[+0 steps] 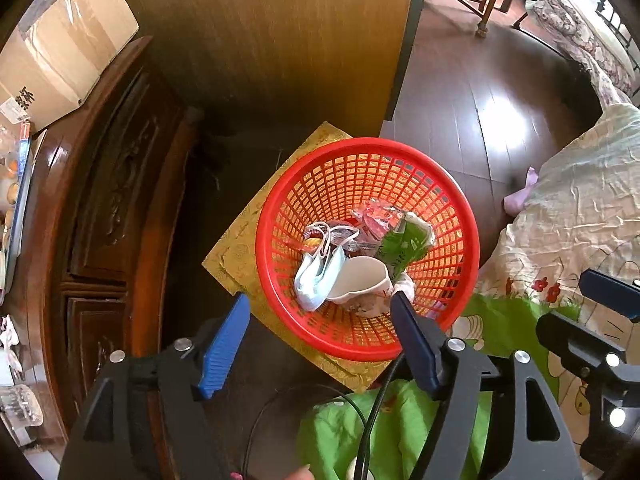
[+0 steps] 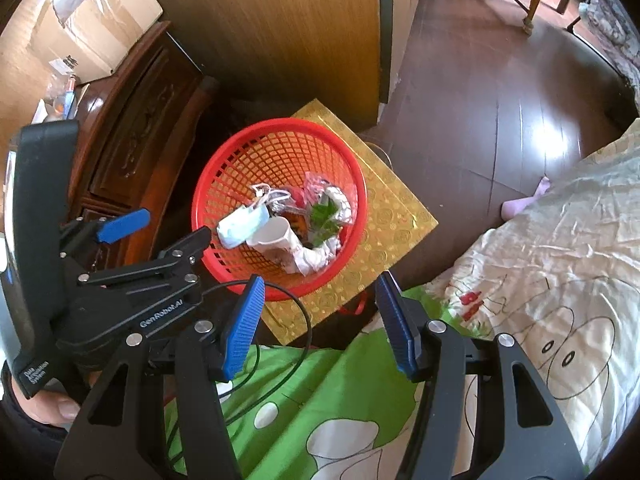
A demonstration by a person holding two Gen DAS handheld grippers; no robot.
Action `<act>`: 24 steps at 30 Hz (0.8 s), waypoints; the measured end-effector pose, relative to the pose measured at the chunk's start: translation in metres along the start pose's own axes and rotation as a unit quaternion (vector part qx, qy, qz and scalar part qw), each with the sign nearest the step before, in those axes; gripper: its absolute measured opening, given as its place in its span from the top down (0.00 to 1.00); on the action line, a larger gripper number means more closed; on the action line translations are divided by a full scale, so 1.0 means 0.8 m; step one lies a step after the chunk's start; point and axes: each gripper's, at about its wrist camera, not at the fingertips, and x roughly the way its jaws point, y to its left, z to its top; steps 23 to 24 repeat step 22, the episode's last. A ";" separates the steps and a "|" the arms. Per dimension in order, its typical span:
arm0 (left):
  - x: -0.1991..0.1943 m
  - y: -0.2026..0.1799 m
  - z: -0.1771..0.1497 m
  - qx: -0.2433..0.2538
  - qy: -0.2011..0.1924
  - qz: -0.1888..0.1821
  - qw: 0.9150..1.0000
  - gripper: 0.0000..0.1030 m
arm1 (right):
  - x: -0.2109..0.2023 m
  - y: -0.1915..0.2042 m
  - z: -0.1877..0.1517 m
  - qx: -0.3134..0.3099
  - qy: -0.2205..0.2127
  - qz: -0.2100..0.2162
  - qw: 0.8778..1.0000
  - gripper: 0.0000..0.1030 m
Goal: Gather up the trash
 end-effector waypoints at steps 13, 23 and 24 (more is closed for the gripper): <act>-0.012 -0.001 -0.001 0.003 -0.010 0.005 1.000 0.23 | -0.003 -0.001 -0.004 0.006 -0.006 -0.006 1.000 0.42; -0.011 -0.001 -0.002 0.001 -0.004 0.002 1.000 0.23 | -0.004 -0.001 -0.003 0.005 -0.006 -0.011 1.000 0.40; -0.011 -0.001 -0.002 0.001 -0.004 0.002 1.000 0.23 | -0.004 -0.001 -0.003 0.005 -0.006 -0.011 1.000 0.40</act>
